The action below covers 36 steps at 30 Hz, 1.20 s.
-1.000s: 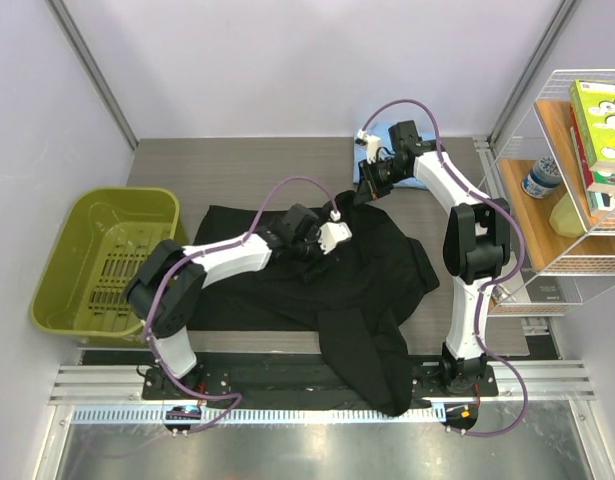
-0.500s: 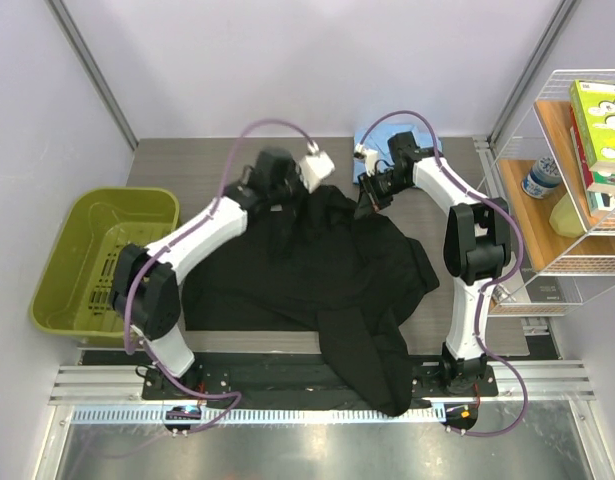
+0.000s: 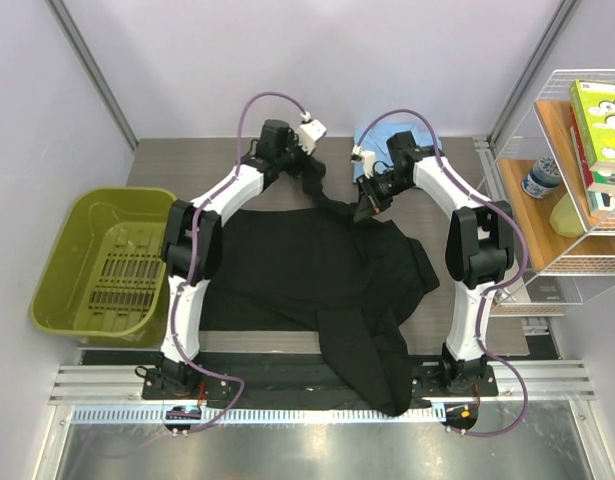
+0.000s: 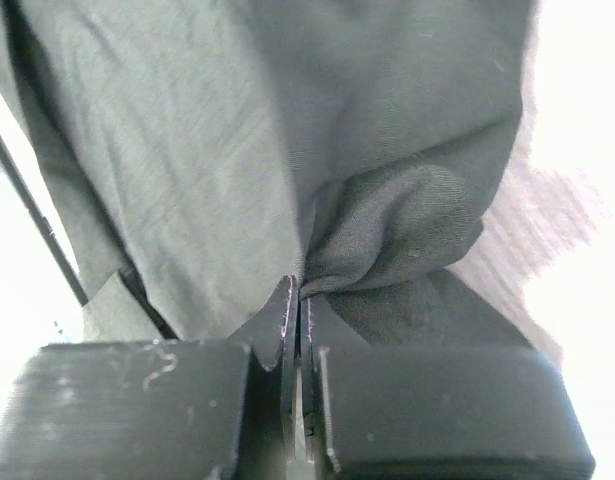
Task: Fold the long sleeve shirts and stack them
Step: Flatten the shirt out
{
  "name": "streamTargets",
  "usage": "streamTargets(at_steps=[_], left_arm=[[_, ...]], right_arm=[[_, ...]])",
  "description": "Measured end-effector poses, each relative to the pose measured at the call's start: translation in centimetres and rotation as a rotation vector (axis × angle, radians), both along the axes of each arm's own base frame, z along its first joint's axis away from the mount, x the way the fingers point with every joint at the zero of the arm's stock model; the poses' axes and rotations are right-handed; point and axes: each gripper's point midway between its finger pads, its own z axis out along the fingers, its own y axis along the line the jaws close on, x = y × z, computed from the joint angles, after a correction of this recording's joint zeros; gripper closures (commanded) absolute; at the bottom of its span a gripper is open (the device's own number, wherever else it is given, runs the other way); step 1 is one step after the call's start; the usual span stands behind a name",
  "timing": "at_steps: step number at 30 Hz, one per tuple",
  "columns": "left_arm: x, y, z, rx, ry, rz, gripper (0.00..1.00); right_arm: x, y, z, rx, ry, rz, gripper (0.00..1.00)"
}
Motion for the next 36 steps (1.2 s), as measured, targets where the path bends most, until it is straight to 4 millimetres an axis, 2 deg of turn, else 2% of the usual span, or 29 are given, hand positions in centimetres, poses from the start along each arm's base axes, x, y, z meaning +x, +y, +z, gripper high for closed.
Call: streamTargets(at_steps=[2,5,8,11,14,15,17,18,21,22,23,24,25,26,28,30,32,33,36], left_arm=[[-1.4,0.8,-1.3,-0.043,0.078,-0.025,1.0],[-3.7,2.0,-0.6,-0.09,0.137,-0.048,1.0],[-6.8,1.8,3.0,-0.132,0.126,-0.107,1.0],[-9.2,0.8,7.9,-0.175,0.065,-0.178,1.0],[-11.7,-0.3,11.5,-0.212,0.026,-0.259,1.0],[-13.1,-0.9,12.4,-0.217,0.026,-0.299,0.99],[-15.5,-1.4,13.2,-0.205,0.036,-0.363,0.83],[-16.8,-1.7,13.2,-0.19,0.053,-0.401,0.64],[-19.3,-1.9,11.8,-0.159,0.145,-0.46,0.42],[-19.3,-1.6,11.0,-0.154,0.191,-0.457,0.39],[-18.4,-0.8,10.5,-0.151,0.226,-0.437,0.37],[-16.7,0.5,10.1,-0.142,0.249,-0.403,0.22],[-14.6,2.1,9.7,-0.128,0.266,-0.361,0.21],[-11.6,4.4,9.1,-0.109,0.278,-0.304,0.21],[-7.0,9.1,7.3,-0.055,0.289,-0.204,0.25],[-4.0,13.8,4.1,0.019,0.325,-0.114,0.27],[-3.1,17.3,0.8,0.097,0.38,-0.063,0.27],[-3.4,19.1,-1.5,0.152,0.433,-0.044,0.27],[-5.0,21.5,-5.7,0.286,0.525,-0.053,0.27]], right_arm=[[0.8,-0.2,0.1,-0.009,-0.01,-0.017,0.99],[2.3,-0.5,-0.4,-0.025,-0.012,-0.056,0.99],[3.9,-1.1,-1.7,-0.046,0.0,-0.1,0.99],[5.2,-1.9,-2.9,-0.072,0.012,-0.143,0.99],[5.8,-2.4,-3.4,-0.09,0.018,-0.172,0.99],[5.9,-2.5,-3.3,-0.091,0.02,-0.18,0.99],[6.1,-2.7,-3.2,-0.089,0.017,-0.191,0.99],[6.3,-2.7,-3.0,-0.088,0.012,-0.196,0.99],[6.6,-2.7,-2.9,-0.086,0.002,-0.199,0.99],[6.6,-2.7,-2.8,-0.085,0.0,-0.199,0.99],[6.6,-2.7,-2.8,-0.084,-0.002,-0.198,0.99],[6.7,-2.7,-2.7,-0.084,-0.003,-0.198,0.99],[6.7,-2.7,-2.6,-0.083,-0.007,-0.197,0.99],[6.8,-2.7,-2.6,-0.082,-0.009,-0.196,0.99],[7.0,-2.6,-2.3,-0.08,-0.019,-0.193,0.99],[7.1,-2.6,-2.1,-0.08,-0.03,-0.187,0.99],[7.3,-2.7,-1.9,-0.082,-0.043,-0.176,0.99],[7.3,-2.7,-1.9,-0.083,-0.046,-0.173,0.99],[7.1,-2.8,-1.9,-0.093,-0.053,-0.16,0.99]])
